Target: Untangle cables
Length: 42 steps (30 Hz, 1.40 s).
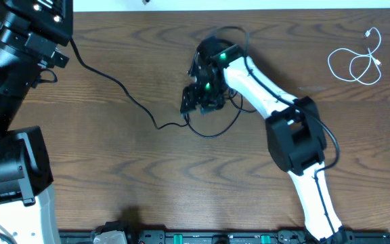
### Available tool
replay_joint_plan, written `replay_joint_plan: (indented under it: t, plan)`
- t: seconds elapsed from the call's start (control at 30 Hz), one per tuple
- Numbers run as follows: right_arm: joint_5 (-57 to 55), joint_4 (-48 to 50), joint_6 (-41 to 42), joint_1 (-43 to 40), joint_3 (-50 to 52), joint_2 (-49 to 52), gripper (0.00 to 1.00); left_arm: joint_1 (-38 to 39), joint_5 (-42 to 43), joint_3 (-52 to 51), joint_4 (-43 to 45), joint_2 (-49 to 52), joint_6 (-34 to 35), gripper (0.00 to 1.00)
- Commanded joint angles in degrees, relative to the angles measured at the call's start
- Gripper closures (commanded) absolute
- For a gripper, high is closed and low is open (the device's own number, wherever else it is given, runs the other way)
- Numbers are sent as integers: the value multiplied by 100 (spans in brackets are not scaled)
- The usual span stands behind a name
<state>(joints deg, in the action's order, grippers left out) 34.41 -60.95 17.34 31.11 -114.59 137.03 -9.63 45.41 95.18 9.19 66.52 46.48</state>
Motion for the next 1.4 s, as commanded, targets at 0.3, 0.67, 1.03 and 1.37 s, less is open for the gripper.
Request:
replay_joint_plan:
  t: [0.3, 0.67, 1.03, 1.37]
  plan:
    - [214, -50, 293, 529, 33, 275, 36, 7, 435, 70, -2, -31, -192, 93]
    - [24, -111, 286, 461, 31, 269, 99, 7, 518, 68, -455, -28, -560, 93]
    - [-787, -422, -140, -72, 26, -461, 99, 7, 511, 68, -1445, -28, -1141, 93]
    - [-1095, -728, -481, -505, 26, -1628, 99, 7, 474, 68, -2380, 85, -1589, 93]
